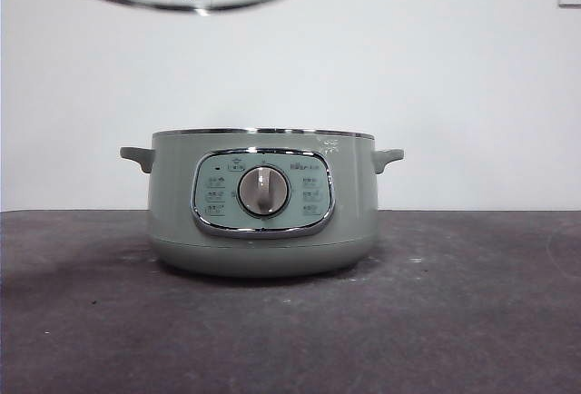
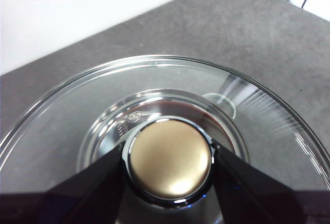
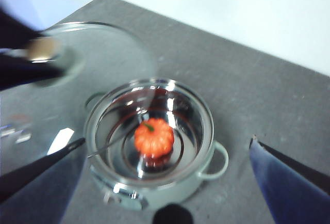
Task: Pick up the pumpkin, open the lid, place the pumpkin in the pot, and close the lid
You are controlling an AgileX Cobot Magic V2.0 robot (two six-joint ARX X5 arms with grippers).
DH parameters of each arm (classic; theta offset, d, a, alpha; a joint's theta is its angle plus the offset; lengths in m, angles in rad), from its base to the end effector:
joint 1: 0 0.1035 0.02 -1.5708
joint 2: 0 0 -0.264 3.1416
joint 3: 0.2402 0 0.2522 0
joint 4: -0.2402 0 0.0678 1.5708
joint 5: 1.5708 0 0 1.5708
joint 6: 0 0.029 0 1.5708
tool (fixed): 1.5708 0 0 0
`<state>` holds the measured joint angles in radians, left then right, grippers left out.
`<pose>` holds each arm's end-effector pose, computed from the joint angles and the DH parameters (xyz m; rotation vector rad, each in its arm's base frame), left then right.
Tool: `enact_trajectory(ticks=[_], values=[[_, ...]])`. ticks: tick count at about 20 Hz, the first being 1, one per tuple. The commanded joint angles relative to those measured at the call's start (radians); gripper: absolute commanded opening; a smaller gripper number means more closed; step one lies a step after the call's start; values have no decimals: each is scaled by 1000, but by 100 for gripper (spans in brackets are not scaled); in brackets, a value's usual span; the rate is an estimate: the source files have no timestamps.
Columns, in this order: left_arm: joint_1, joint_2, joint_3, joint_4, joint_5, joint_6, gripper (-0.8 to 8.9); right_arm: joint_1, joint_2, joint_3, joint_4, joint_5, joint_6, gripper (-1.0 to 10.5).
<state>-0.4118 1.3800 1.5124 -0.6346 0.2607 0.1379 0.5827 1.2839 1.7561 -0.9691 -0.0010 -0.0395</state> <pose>0.2617 -0.1225 0.4084 0.1684 0.4642 -0.6925 0.1847 0.1218 0.4754 -0.1821 0.4716 0.5812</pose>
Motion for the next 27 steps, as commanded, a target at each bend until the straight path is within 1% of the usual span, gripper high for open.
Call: enact_trajectory(ticks=[1, 7, 18, 22, 27], values=[[-28, 47, 16, 82, 7, 17, -9, 1, -24, 1, -37, -4, 16, 595], [-60, 167, 16, 171, 3, 22, -9, 1, -56, 1, -96, 0, 15, 595], [-65, 312, 16, 280, 0, 24, -9, 1, -65, 1, -140, -1, 15, 595], [-65, 344, 16, 294, -27, 24, -9, 1, -65, 1, -139, -1, 14, 595], [-58, 367, 16, 289, -24, 24, -9, 1, -65, 1, -139, 0, 14, 595]])
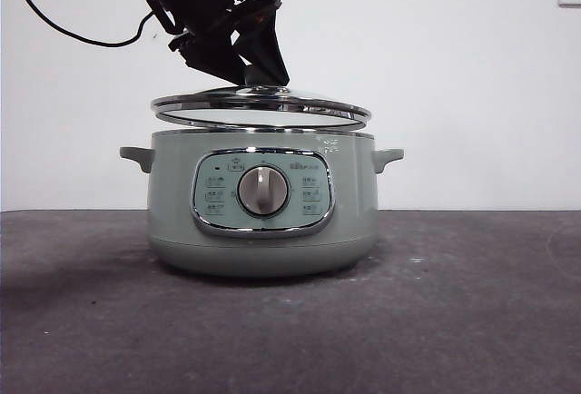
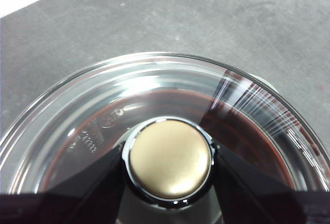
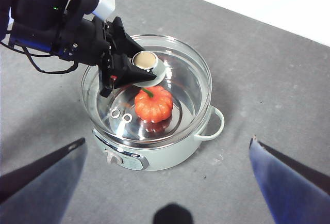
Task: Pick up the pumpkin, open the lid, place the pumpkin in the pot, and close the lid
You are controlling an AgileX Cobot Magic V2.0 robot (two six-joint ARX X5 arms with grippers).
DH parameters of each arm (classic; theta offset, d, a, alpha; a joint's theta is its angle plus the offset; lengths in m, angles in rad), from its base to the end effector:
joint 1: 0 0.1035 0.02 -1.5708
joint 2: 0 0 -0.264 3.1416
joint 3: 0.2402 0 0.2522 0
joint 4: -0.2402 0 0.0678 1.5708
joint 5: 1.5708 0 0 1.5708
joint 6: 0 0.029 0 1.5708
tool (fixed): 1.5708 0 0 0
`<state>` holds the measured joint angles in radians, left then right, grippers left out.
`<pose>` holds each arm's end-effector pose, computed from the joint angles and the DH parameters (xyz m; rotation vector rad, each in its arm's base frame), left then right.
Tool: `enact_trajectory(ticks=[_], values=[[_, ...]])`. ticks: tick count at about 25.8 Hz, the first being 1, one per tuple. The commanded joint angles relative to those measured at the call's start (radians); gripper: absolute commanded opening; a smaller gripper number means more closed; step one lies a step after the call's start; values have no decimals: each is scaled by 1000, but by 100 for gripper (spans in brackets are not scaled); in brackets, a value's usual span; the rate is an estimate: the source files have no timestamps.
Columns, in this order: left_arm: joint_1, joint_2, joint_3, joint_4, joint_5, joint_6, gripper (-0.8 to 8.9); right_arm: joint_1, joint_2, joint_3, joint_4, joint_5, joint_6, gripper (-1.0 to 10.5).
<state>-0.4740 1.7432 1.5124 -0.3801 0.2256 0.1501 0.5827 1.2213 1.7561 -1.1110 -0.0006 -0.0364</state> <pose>0.3495 -0.1866 0.3109 0.2166 0.5669 -0.7232 0.1594 0.1051 0.4753 -0.2021 0.5496 0.5773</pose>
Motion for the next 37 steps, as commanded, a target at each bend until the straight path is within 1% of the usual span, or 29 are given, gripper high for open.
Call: enact_trajectory(ticks=[1, 11, 13, 16, 19, 26, 29, 32, 33, 35, 36, 37], values=[[4, 8, 16, 31, 11, 13, -9, 1, -3, 1, 3, -1, 10, 595], [4, 28, 13, 12, 9, 13, -9, 1, -3, 1, 3, -1, 9, 595], [4, 28, 13, 3, -12, 13, -9, 1, -3, 1, 3, -2, 9, 595], [4, 28, 12, -10, -19, 39, -9, 1, -3, 1, 2, -2, 9, 595], [3, 29, 12, -11, -19, 43, -9, 1, -3, 1, 2, -2, 9, 595], [0, 108, 12, -33, -14, 47, -9, 1, -3, 1, -14, -3, 9, 595], [-5, 111, 12, -13, -14, 60, -9, 1, -3, 1, -23, -2, 8, 594], [-5, 111, 12, -55, -14, 56, 12, 1, -3, 1, -24, -3, 8, 594], [-5, 111, 12, -77, -14, 56, 83, 1, -3, 1, -24, -4, 7, 595], [-5, 111, 12, -104, -14, 56, 376, 1, -3, 1, -24, -20, 2, 594], [-5, 110, 13, -112, -14, 56, 482, 1, -3, 1, -24, -33, 2, 595], [-4, 109, 13, -118, -15, 56, 505, 1, -3, 1, -24, -44, 2, 595]])
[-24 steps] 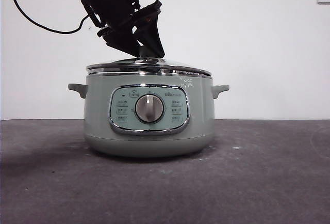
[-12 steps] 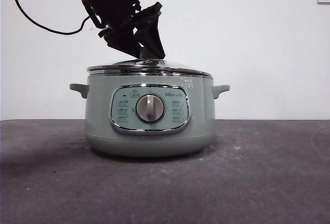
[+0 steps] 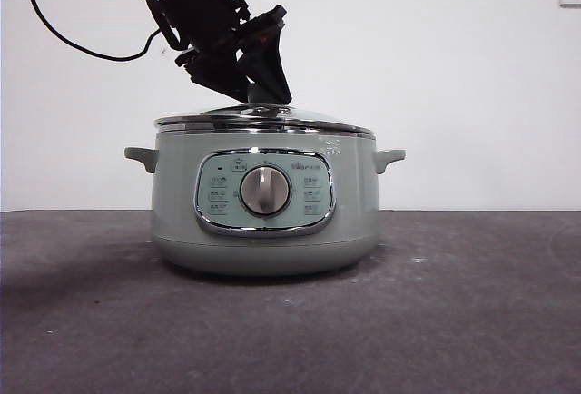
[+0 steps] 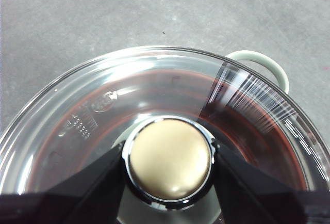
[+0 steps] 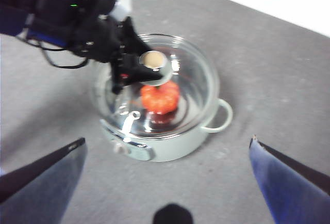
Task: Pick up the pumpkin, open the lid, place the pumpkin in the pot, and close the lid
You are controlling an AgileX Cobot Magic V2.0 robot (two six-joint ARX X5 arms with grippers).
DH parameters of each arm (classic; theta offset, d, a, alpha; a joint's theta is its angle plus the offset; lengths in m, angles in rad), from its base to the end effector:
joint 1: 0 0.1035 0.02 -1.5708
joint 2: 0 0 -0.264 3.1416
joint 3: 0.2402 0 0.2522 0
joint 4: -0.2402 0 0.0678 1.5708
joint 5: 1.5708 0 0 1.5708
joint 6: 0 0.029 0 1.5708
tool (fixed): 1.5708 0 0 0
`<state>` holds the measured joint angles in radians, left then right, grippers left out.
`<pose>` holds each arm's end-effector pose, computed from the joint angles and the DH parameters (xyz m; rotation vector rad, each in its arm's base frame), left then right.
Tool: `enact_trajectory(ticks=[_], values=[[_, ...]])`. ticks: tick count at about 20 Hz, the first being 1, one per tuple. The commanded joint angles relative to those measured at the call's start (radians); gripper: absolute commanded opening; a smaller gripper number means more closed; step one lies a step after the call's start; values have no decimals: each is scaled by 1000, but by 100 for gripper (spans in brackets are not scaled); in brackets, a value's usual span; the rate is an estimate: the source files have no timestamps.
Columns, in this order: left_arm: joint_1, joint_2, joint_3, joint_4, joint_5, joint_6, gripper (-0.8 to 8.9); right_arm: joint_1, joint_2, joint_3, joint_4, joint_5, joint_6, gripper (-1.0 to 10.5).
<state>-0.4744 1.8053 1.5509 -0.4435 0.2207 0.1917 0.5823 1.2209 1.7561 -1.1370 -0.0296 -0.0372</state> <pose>0.3593 -0.1916 0.2949 0.2664 0.6408 -0.7328 0.1577 0.1049 0.4733 -0.2017 0.5771 0.6043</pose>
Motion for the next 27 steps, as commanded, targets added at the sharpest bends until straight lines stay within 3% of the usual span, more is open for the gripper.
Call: enact_trajectory(ticks=[1, 11, 16, 19, 21, 23, 24, 26, 27], values=[[-4, 43, -26, -59, -10, 15, 503, 2, -2, 1, -1, -24, 3, 595], [-1, -205, -24, -122, -11, 14, 503, 2, -2, 1, -34, -27, 2, 594], [-2, -427, -24, -369, -4, 14, 502, 2, -2, 1, -105, -178, -6, 594], [-2, -540, -24, -520, 21, 11, 497, 2, -2, 1, -148, -213, -6, 567], [-2, -600, -24, -608, 97, 11, 393, 2, -2, 1, -178, -214, -6, 468], [-2, -643, -24, -672, 157, 11, 127, 2, -2, 1, -209, -235, -9, 363], [-2, -661, -24, -696, 174, 11, -23, 2, -2, 1, -225, -234, -13, 257], [-2, -683, -24, -724, 180, 11, -8, 2, -2, 1, -233, -234, -26, -30], [-2, -685, -24, -729, 180, 11, -8, 2, -2, 1, -233, -234, -34, -8]])
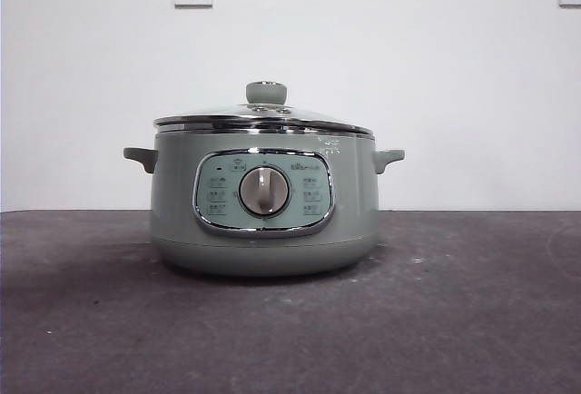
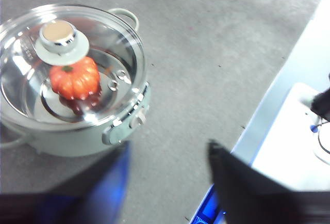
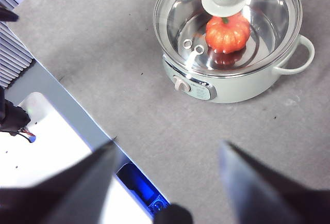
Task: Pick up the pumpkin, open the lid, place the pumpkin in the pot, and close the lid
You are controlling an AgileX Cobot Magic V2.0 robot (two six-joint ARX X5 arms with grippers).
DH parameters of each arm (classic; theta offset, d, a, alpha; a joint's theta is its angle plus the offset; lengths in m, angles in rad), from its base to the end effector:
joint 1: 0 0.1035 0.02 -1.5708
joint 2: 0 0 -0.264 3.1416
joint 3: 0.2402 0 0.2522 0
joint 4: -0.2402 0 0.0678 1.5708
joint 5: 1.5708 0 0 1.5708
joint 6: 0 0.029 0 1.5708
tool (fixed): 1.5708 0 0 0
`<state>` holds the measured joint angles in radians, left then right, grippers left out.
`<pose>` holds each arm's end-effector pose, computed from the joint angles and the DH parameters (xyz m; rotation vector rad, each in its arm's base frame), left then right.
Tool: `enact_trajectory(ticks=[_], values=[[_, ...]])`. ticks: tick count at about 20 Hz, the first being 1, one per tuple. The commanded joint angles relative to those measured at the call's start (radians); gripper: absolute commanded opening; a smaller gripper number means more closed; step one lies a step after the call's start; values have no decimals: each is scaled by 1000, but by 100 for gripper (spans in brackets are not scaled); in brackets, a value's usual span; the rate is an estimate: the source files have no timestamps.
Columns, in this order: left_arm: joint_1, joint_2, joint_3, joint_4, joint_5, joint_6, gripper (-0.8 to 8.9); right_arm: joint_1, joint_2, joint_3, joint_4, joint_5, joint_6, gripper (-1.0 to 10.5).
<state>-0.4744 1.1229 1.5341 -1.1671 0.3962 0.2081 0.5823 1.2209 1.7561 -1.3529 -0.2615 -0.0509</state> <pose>0.1506 -0.0899 0.4295 0.2156 0.6900 -0.9061 0.1421 0.1026 0.4581 -0.1795 0.8105 0.8166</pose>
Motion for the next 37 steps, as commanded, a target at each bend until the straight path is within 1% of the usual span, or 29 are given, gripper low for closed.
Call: enact_trajectory(ticks=[1, 3, 6, 18, 19, 20, 21, 22, 24, 26, 28, 30, 32, 35, 37], values=[[-2, -7, -7, -18, 4, -5, -8, 2, -2, 1, -17, -2, -23, -7], [-2, -7, -7, -24, 2, -5, -7, 2, -2, 1, -12, -1, -21, 2], [-2, -7, -7, -24, 1, -5, -4, 1, -2, 1, -11, -1, 8, 1], [-2, -6, -7, -8, -6, -2, -4, 0, -6, 1, -12, 6, 8, 1], [-2, -6, -7, -2, -7, 7, -4, 0, -6, 1, -12, 6, 8, 1], [5, -8, -7, 10, -32, 24, -4, 0, -6, 1, -12, 6, 8, 1], [27, -24, -8, 50, -60, 32, -4, 0, -6, 1, -12, 6, 8, 1], [63, -42, -10, 105, -62, 45, -4, 0, -6, 1, -12, 5, 8, 1], [151, -97, -30, 216, -41, 55, -4, 0, -6, 1, -12, 6, 8, 1], [250, -187, -129, 397, 5, 48, -4, 0, -6, 1, -12, 6, 8, 1], [330, -291, -296, 610, -4, 22, -4, 0, -6, 1, -12, 6, 8, 1], [391, -406, -489, 803, -5, 21, -4, 0, -8, 1, -12, 6, 8, 1], [435, -519, -678, 961, -28, 20, -4, 0, -11, 1, -12, 6, 8, 1], [475, -680, -920, 1081, -137, -4, -4, 0, -11, 1, -12, 6, 8, 1], [493, -778, -1051, 1104, -192, -6, -4, 0, -12, 1, -12, 6, 8, 1]])
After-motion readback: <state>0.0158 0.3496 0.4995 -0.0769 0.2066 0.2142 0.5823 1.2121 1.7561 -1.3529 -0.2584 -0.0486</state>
